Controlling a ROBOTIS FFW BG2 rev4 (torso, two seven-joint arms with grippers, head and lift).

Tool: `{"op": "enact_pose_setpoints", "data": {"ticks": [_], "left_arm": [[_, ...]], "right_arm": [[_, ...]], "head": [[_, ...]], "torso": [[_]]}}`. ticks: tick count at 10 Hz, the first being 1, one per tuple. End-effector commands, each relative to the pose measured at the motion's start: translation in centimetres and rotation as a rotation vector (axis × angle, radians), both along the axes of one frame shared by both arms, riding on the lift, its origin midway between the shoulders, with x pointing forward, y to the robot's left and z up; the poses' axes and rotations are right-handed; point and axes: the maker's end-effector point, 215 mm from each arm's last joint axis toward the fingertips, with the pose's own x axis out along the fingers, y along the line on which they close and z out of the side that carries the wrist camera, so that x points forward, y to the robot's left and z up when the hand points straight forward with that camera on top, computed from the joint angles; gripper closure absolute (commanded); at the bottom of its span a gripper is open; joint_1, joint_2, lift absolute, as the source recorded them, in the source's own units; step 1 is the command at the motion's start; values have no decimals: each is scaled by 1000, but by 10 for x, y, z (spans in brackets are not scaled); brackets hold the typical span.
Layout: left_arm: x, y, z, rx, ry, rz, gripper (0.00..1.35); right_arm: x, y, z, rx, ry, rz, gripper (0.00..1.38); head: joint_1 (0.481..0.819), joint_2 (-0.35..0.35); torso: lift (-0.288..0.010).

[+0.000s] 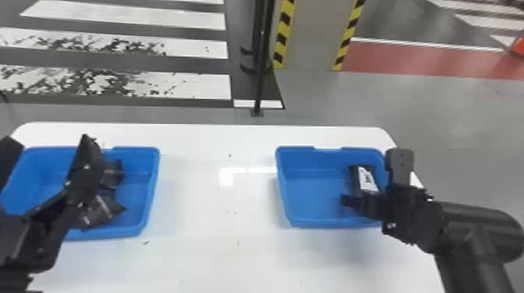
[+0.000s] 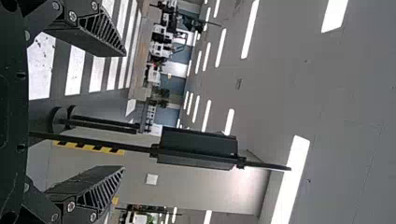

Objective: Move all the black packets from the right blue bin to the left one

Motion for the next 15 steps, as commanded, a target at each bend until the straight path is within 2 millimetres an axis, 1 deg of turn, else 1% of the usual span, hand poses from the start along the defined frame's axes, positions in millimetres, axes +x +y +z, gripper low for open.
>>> {"op": "enact_pose_setpoints", "data": {"ticks": [1,2,3,4,5,6,7,8,9,11,12,13,14,15], "left_arm": [[0,-1,-1,-4,2,-4,185],[0,-1,-6,-12,16,-8,185],[1,-1,-6,-15,19,-7,185],[1,0,-8,-17,23,-8,185],[1,1,-10,-19,28,-6,185],[1,1,-10,-20,27,-7,185],[1,1,-12,-22,32,-8,185],[1,1,-11,-22,29,-8,185],[1,1,-11,-22,29,-9,185],[2,0,-10,-21,26,-11,185],[2,0,-10,-20,23,-13,185],[2,0,-10,-20,26,-14,185],[3,0,-11,-22,28,-15,185],[3,-1,-10,-23,25,-18,185]], "right_arm": [[6,-9,4,-1,-30,-21,424],[8,-12,7,6,-40,-32,550],[10,-11,8,18,-53,-32,762],[17,-10,14,9,-92,-29,904],[21,-6,17,31,-137,-35,958],[21,-4,20,39,-165,-45,1141],[23,-4,26,34,-192,-45,1134],[24,-3,27,32,-204,-38,1136],[24,4,28,41,-224,-17,1136],[16,36,31,60,-237,53,1136],[15,44,30,74,-237,66,1136],[14,55,36,92,-250,84,1136],[11,67,37,119,-241,100,1134],[8,76,32,150,-213,115,1004]], "head": [[695,-168],[695,-176],[695,-182],[695,-183],[695,-184],[695,-181],[695,-176],[695,-172],[695,-171],[695,-155],[695,-139],[695,-124],[695,-118],[695,-103]], "torso": [[-140],[-140],[-140],[-140],[-140],[-140],[-140],[-140],[-140],[-140],[-140],[-140],[-140],[-140]]}}
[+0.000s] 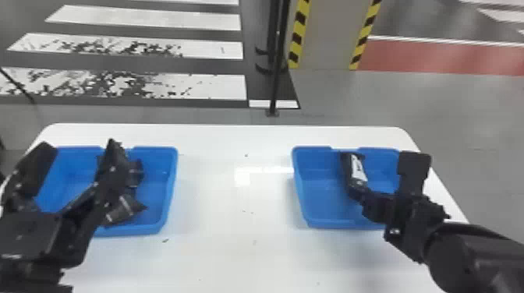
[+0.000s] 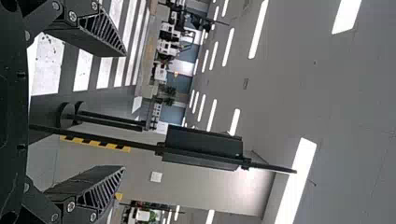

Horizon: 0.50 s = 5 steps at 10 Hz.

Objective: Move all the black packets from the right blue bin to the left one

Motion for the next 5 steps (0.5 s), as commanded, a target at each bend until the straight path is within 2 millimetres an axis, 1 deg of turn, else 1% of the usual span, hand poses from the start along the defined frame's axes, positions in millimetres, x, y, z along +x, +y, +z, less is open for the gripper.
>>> {"op": "enact_pose_setpoints", "data": {"ticks": [1,2,3,4,5], "left_arm": [[0,0,1,-2,-3,-1,185],[0,0,1,-4,-3,-1,185],[0,0,1,-4,-3,-1,185],[0,0,0,-4,-1,-2,185],[0,0,-2,-2,4,-4,185]], "right_arm": [[1,5,2,10,6,13,628],[4,7,9,13,-9,17,245],[8,8,17,12,-23,19,44],[12,8,22,7,-21,24,91],[13,6,25,-9,-1,30,98]], "head": [[695,-88],[695,-80],[695,-79],[695,-77],[695,-75]], "torso": [[-140],[-140],[-140],[-140],[-140]]}}
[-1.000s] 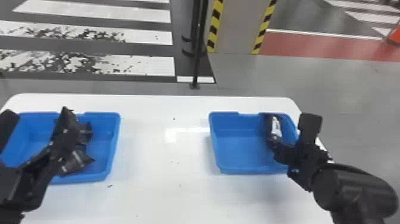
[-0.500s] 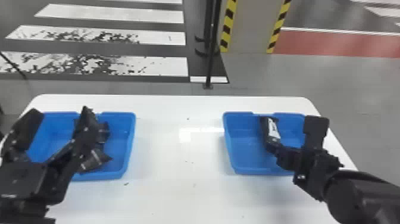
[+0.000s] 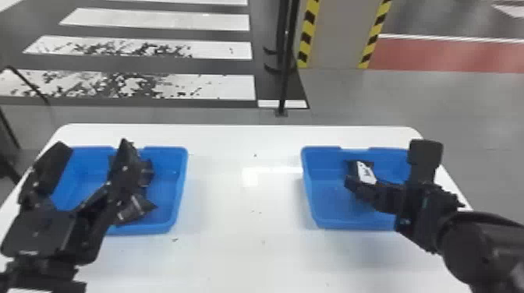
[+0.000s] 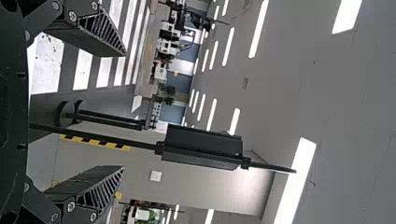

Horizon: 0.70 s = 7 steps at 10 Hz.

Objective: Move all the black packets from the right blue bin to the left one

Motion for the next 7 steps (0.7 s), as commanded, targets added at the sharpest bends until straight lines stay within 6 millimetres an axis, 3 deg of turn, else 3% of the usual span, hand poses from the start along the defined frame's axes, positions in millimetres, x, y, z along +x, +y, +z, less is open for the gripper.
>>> {"op": "enact_pose_setpoints", "data": {"ticks": [1,5,7], "left_arm": [[0,0,-1,1,3,-2,185],[1,-1,-2,-2,3,-4,185],[1,-1,-2,-4,3,-4,185]], "right_arm": [[3,-5,3,-25,44,11,91],[26,-31,-11,-31,157,-7,98],[22,-35,-22,-32,199,-9,99]], "head": [[695,-75],[695,-97],[695,-109]], "torso": [[-140],[-140],[-140]]}}
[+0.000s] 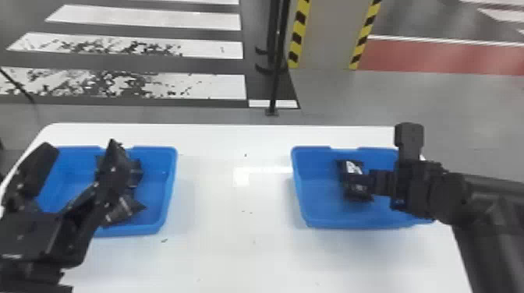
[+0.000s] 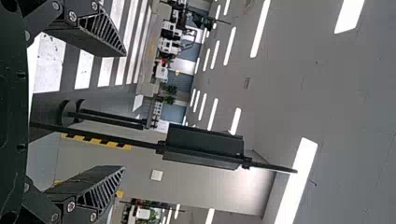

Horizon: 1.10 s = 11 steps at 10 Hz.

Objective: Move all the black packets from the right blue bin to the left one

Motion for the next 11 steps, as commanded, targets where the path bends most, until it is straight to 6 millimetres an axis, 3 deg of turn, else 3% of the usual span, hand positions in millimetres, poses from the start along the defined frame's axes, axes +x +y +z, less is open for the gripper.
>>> {"op": "enact_pose_setpoints", "data": {"ticks": [1,4,5,6,7,8,11], "left_arm": [[0,0,-2,-2,4,0,185],[1,-1,-2,-5,1,-3,185],[1,-1,-3,-5,3,-4,185],[1,-1,-3,-5,3,-4,185],[1,-1,-4,-5,3,-3,185],[0,0,-3,-7,1,-3,185],[0,0,-1,-7,-4,-4,185]], "right_arm": [[-4,-5,-9,-5,36,-6,104],[-2,-6,-16,0,60,-5,134],[-2,-5,-18,4,64,-2,234],[-2,-6,-18,6,66,-2,507],[-3,-4,-20,11,70,2,897],[-4,0,-22,25,71,6,1108],[-4,4,-19,14,26,15,1124]], "head": [[695,-111],[695,-118],[695,-119],[695,-119],[695,-119],[695,-119],[695,-112]], "torso": [[-140],[-140],[-140],[-140],[-140],[-140],[-140]]}}
